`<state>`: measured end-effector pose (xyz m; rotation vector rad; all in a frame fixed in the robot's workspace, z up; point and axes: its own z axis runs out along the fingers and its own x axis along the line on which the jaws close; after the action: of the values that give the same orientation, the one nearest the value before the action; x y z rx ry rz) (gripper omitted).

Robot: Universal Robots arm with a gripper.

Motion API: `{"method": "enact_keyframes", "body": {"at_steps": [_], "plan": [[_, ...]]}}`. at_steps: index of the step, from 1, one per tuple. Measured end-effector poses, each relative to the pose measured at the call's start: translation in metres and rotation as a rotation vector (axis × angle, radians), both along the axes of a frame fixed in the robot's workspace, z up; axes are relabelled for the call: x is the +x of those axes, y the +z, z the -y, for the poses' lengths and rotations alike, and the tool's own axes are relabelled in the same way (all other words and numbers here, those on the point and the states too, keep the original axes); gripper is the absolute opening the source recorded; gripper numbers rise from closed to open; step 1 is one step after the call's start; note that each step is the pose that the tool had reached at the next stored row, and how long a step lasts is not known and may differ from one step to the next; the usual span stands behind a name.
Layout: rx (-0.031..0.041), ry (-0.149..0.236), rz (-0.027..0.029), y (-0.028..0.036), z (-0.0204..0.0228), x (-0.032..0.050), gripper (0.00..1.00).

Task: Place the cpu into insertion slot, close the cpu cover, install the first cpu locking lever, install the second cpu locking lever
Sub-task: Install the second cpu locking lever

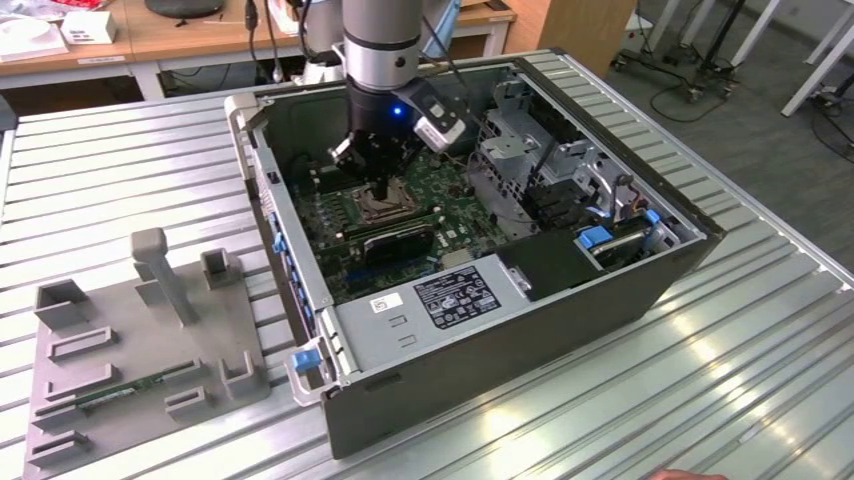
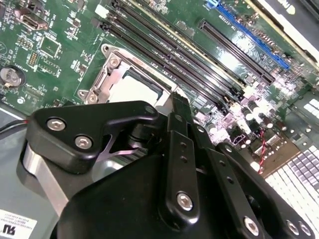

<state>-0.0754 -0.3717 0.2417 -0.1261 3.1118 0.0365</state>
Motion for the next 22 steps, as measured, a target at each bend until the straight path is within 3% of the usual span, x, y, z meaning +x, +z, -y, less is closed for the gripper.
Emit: {"method": "enact_keyframes", "body": {"at_steps": [9, 19, 22], "plan": [[-0.0001, 0.0, 0.0, -0.0154, 0.0001, -0.0045, 0.11], [-0.0001, -0.002, 0.0, -0.0286, 0.0001, -0.0138, 0.11], [-0.0003, -0.002, -0.0002, -0.0299, 0.0002, -0.014, 0.11]]}}
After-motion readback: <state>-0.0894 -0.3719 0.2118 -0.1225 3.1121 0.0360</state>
